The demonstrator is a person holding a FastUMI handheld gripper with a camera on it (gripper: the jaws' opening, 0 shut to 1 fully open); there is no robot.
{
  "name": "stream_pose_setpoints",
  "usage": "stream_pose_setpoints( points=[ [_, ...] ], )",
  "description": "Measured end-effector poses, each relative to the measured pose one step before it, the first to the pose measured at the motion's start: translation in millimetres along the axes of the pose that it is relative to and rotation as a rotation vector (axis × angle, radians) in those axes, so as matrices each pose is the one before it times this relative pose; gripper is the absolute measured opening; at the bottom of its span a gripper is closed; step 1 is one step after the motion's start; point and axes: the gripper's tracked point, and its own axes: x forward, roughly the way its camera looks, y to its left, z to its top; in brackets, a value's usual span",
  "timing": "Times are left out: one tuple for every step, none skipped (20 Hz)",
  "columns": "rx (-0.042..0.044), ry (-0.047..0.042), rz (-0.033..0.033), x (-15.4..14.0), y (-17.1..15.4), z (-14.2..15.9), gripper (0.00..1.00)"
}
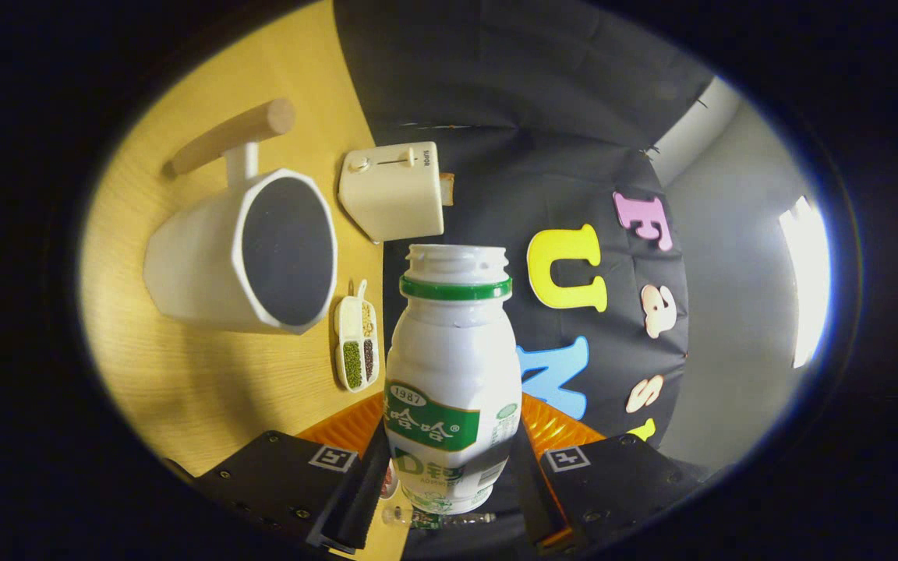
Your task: Take the bottle from table, then pour the juice into the cup, finally place the bottle on the coaster
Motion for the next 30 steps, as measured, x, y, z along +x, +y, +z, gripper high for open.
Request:
stream_pose_setpoints(
  points=[
    [0.06382,0.00605,0.0112,1.51,-0.48,-2.24,0.73],
    [0.06297,0.00739,0.01099,1.34,-0.56,-3.22,0.73],
    [0.05816,0.00626,0.0106,1.69,-1.62,-3.25,0.73],
    [0.05383,0.00885,0.0077,1.15,-2.1,-3.38,0.73],
    [0.05521,0.01025,0.00621,-0.71,-3.11,-4.42,0.73],
    [0.06226,0.00772,0.01395,-0.07,-0.57,-3.21,0.73],
    [0.0633,0.00968,0.01927,1.47,0.85,-3.28,0.73],
    [0.0608,0.00518,0.01735,-0.16,0.2,-2.66,0.73],
    [0.05974,0.00925,0.00822,0.46,-3.2,-2.77,0.73],
    [0.05689,0.00347,0.01013,-0.21,-2.54,-1.63,0.73],
    [0.05551,0.00531,0.00925,0.76,-2.9,-2.4,0.73],
    [0.06045,0.00513,0.01297,-0.06,-2.12,-1.75,0.73],
    [0.06554,0.00559,0.01641,0.63,-1.5,-2.87,0.73],
    [0.06377,0.00367,0.01502,-4.5,-3.03,-3.25,0.73],
    [0.06122,0.00736,0.01222,2.32,-3.51,-2.24,0.73],
    [0.04989,0.00888,0.01139,1.62,-3.23,-2.27,0.73],
    [0.04236,0.00445,0.00458,0.61,-4.81,-2.82,0.73],
    [0.03893,0.00678,0.0066,0.6,-3.78,-1.96,0.73],
    [0.03801,0.00837,0.00583,0.06,-3.77,-4.34,0.73],
    [0.03824,0.00545,0.00666,-0.02,-2.64,-2.51,0.73],
    [0.0318,-0.00102,0.00457,0.38,-4.09,-1.14,0.73],
    [0.0278,-0.00211,0.00199,0.5,-3.7,-0.52,0.73],
    [0.02431,-0.00011,-0.00497,1.26,-4.62,-1.85,0.73],
    [0.02106,-0.00328,0.00841,0.86,-2.09,0.08,0.73],
    [0.01721,0.00078,0.00328,-0.86,-2.55,-3.83,0.73],
    [0.01742,-0.00243,-0.00054,0.07,-3.74,-1.04,0.73],
    [0.02274,0.00039,0.00579,0.42,-1.89,-1.66,0.73],
    [0.02527,0.00056,0.00897,0.51,-0.5,-1.78,0.73],
    [0.02079,-0.00081,0.0069,1.62,-0.21,-2.58,0.73],
    [0.0086,-0.00096,-0.00252,1.03,-3.33,-1.09,0.73]
  ],
)
